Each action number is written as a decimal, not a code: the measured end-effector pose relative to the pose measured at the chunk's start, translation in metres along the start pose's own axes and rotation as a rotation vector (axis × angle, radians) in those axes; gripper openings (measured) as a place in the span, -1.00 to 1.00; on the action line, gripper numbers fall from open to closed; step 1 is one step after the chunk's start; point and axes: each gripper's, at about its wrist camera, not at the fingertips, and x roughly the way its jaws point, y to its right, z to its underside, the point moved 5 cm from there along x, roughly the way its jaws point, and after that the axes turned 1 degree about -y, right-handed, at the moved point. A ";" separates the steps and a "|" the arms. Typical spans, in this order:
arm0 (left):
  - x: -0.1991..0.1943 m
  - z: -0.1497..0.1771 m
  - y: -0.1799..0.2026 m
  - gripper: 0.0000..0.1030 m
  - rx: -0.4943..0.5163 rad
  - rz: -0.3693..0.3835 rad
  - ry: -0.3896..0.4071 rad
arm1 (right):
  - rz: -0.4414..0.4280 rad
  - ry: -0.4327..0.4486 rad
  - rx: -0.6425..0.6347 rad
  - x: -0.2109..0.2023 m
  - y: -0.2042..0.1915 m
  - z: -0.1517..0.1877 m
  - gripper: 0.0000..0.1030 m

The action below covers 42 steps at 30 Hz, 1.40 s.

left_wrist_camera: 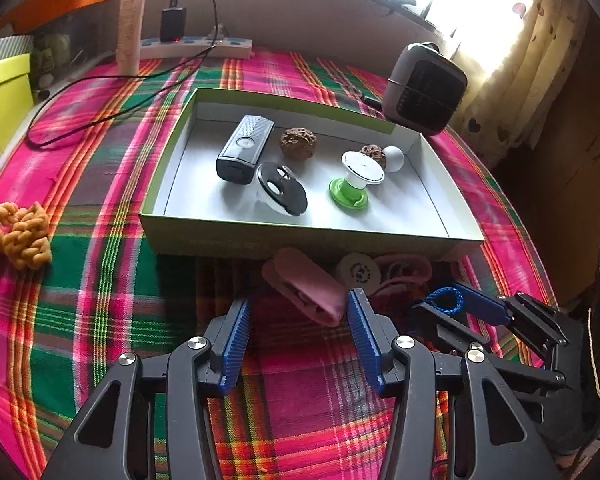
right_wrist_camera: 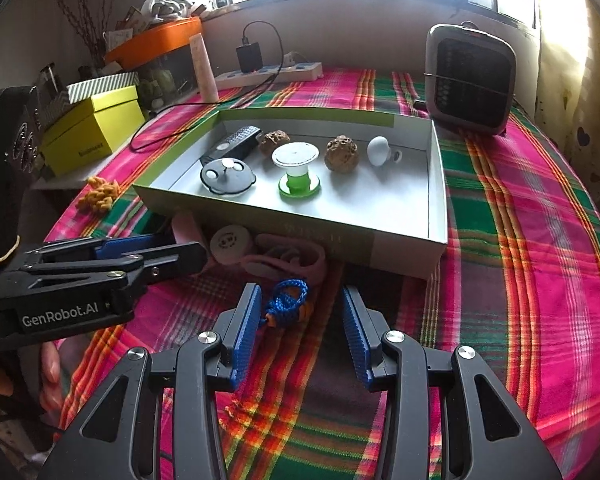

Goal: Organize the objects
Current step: 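Withdraw both tools from the box toward the blue lanyard and pink clip, then reach the open right tool down around the blue lanyard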

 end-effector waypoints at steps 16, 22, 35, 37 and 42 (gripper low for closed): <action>-0.013 0.008 -0.020 -0.08 0.003 -0.056 -0.007 | 0.073 -0.037 -0.055 -0.001 -0.007 0.009 -0.18; -0.018 0.011 -0.028 -0.08 -0.005 -0.075 -0.005 | 0.073 -0.037 -0.053 -0.002 -0.007 0.010 -0.18; -0.017 0.002 -0.014 -0.07 -0.037 0.008 0.017 | 0.060 -0.037 -0.047 -0.002 -0.011 0.010 -0.18; -0.015 -0.001 -0.011 -0.07 -0.043 0.006 0.018 | 0.060 -0.037 -0.046 -0.002 -0.011 0.010 -0.18; -0.006 -0.005 -0.012 -0.07 -0.066 -0.044 0.008 | 0.059 -0.036 -0.046 -0.002 -0.011 0.010 -0.18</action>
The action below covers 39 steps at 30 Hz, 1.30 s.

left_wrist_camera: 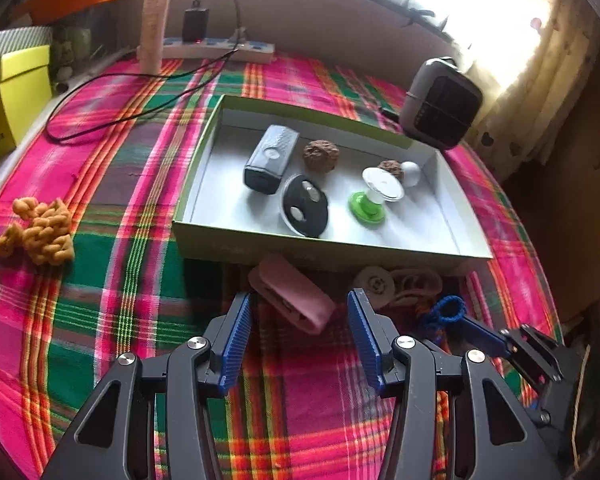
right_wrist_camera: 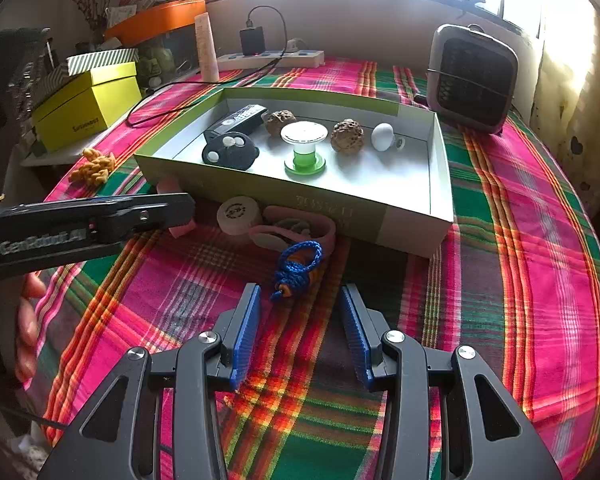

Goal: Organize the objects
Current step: 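Reach the open right tool down around the blue lanyard, then close the right tool on the blue lanyard while the left tool grasps the pink clip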

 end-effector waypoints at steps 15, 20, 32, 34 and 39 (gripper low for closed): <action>0.003 0.005 -0.002 -0.07 0.062 -0.081 -0.017 | 0.003 0.007 -0.006 0.000 0.000 0.001 -0.18; -0.002 0.008 -0.012 -0.07 0.061 -0.100 -0.019 | 0.004 0.006 -0.007 -0.001 0.000 0.001 -0.18; -0.010 0.011 -0.031 -0.07 0.046 -0.133 -0.015 | 0.017 0.009 0.014 -0.004 0.003 0.004 -0.18; -0.009 0.012 -0.032 -0.07 0.039 -0.131 -0.021 | 0.021 0.009 0.013 -0.004 0.002 0.005 -0.18; -0.004 0.005 -0.027 -0.07 0.035 -0.113 0.001 | 0.021 0.012 0.023 -0.002 0.004 0.004 -0.18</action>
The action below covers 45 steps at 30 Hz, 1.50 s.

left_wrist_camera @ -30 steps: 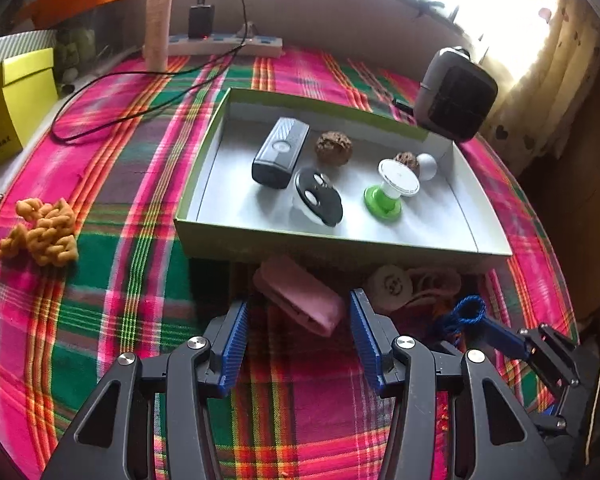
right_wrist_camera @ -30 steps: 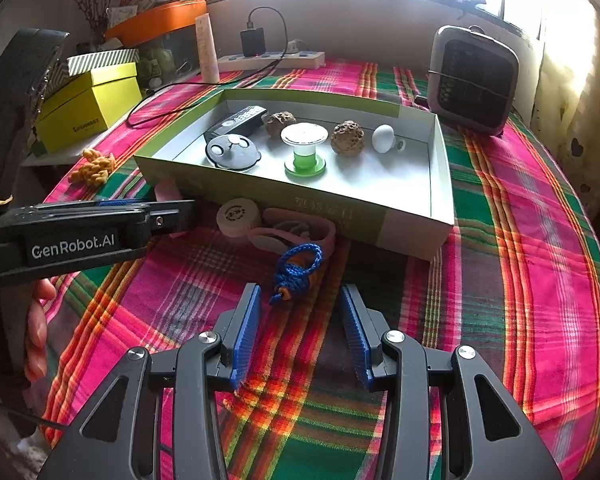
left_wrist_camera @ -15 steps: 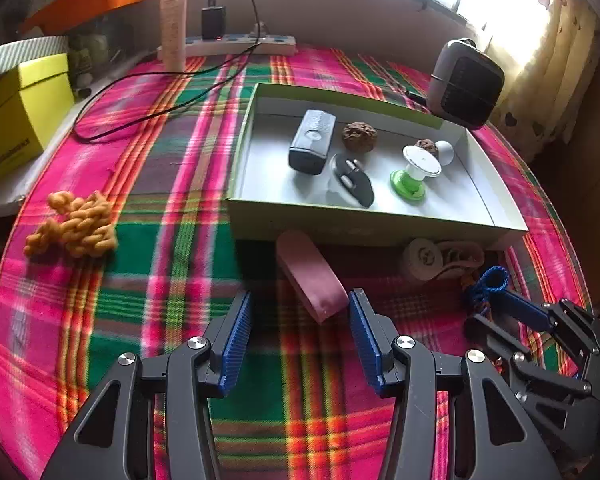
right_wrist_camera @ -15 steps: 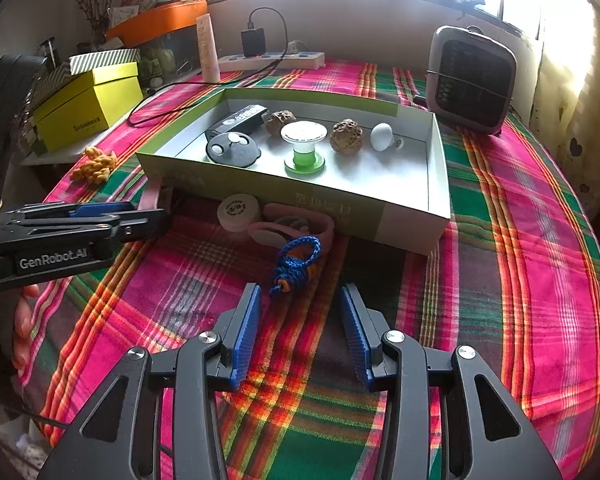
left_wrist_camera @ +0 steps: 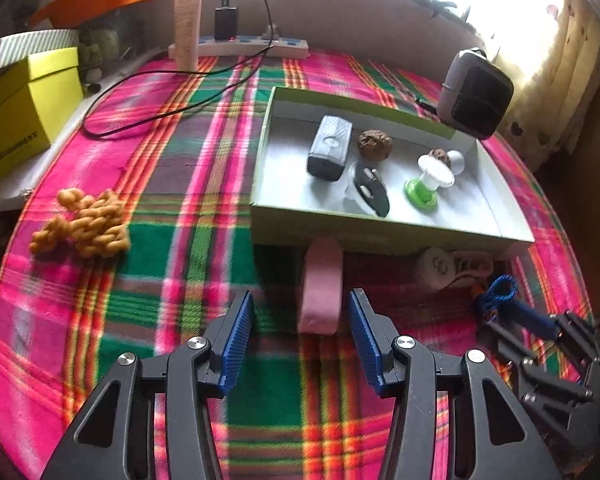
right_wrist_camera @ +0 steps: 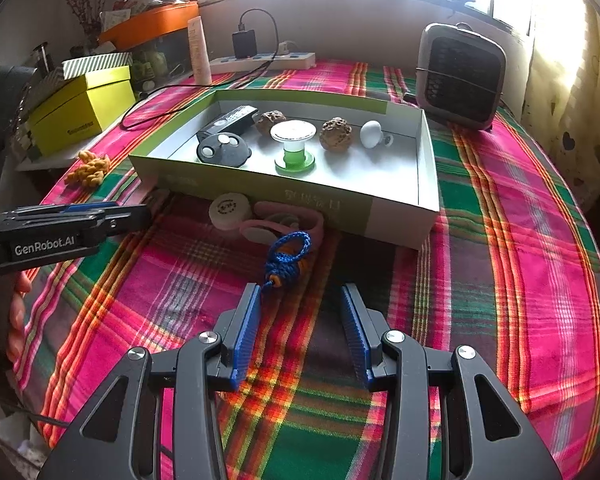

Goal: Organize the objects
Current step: 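Close the right tool on the blue lanyard while the left tool grasps the pink clip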

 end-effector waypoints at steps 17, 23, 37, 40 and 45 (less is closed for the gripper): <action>0.003 -0.001 0.011 -0.62 0.052 -0.008 0.024 | -0.009 0.002 -0.013 0.001 -0.002 -0.002 -0.62; 0.002 0.001 0.013 -0.68 0.055 0.008 0.026 | -0.010 0.005 -0.021 0.001 -0.004 -0.002 -0.73; -0.008 0.004 0.022 -0.69 0.077 0.022 0.053 | -0.024 0.033 -0.014 -0.005 -0.005 -0.004 -0.78; -0.011 0.004 0.023 -0.69 0.081 0.028 0.058 | -0.027 0.039 -0.011 -0.006 -0.006 -0.004 -0.80; -0.015 0.005 0.025 -0.69 0.085 0.039 0.068 | -0.034 0.046 -0.009 -0.008 -0.006 -0.004 -0.85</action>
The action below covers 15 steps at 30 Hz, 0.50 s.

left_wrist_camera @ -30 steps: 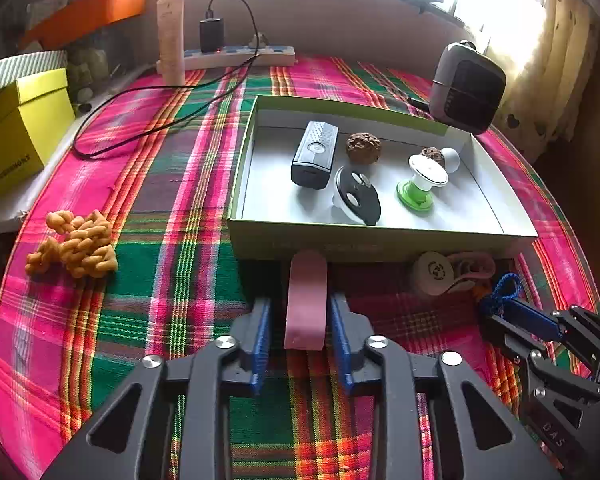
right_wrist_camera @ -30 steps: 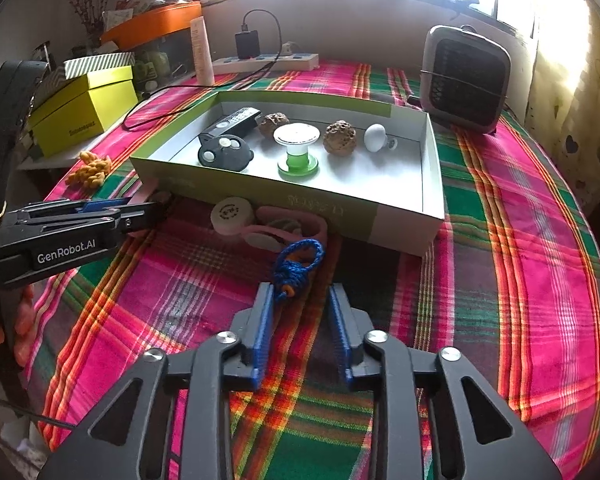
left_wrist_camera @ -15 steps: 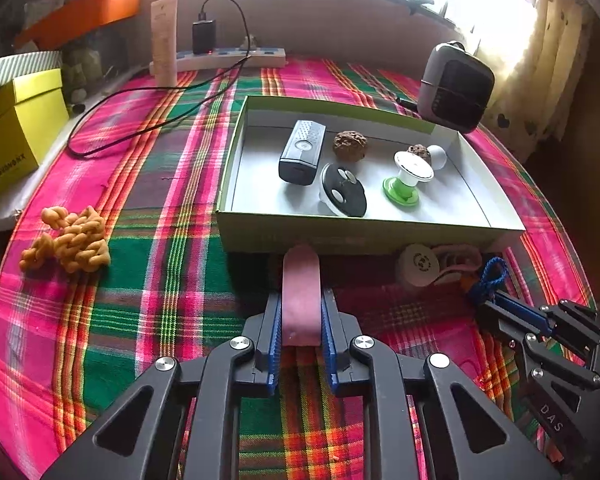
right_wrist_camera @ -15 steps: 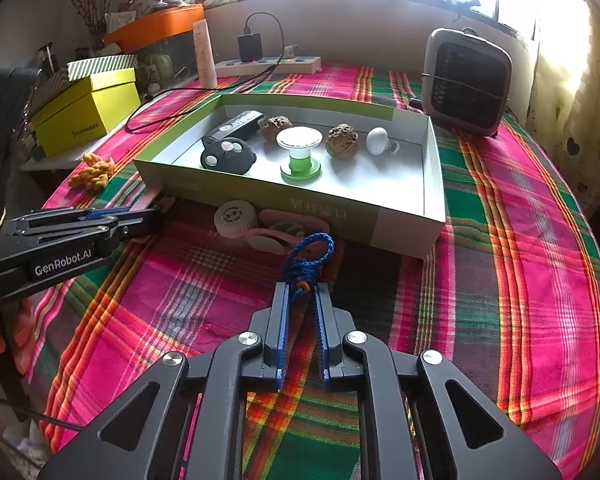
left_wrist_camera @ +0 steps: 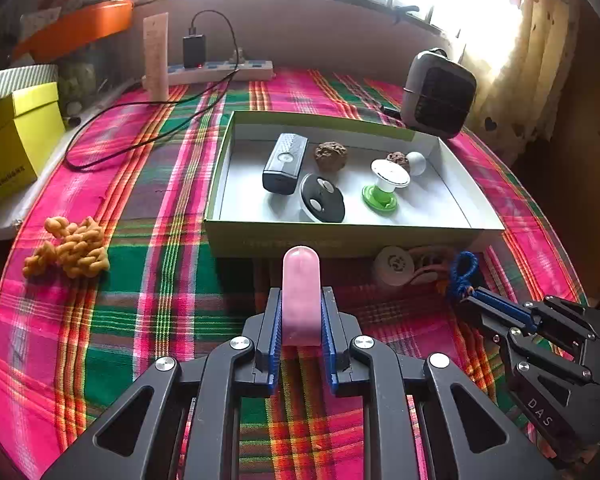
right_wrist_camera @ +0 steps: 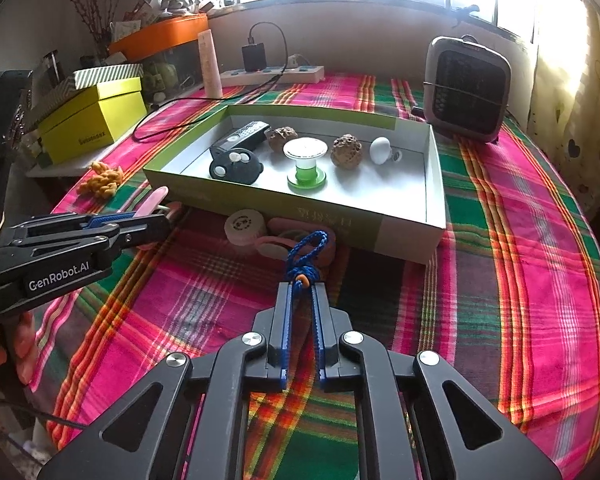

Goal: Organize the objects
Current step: 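Close the right tool on the blue lanyard while the left tool grasps the pink clip, then carry the lanyard and pink clip over the box with both tools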

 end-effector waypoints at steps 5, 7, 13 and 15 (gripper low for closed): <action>-0.002 0.000 0.001 -0.69 0.003 0.009 0.002 | -0.002 0.001 -0.001 -0.001 -0.001 0.001 -0.88; -0.002 0.000 0.001 -0.69 0.004 0.008 0.003 | -0.012 -0.008 -0.006 0.000 -0.002 0.002 -0.88; 0.000 0.000 0.002 -0.69 0.001 0.008 -0.003 | -0.020 -0.021 -0.012 0.003 -0.003 0.002 -0.73; 0.000 0.000 0.002 -0.69 0.000 0.009 -0.005 | -0.015 -0.026 -0.015 0.006 -0.003 0.002 -0.57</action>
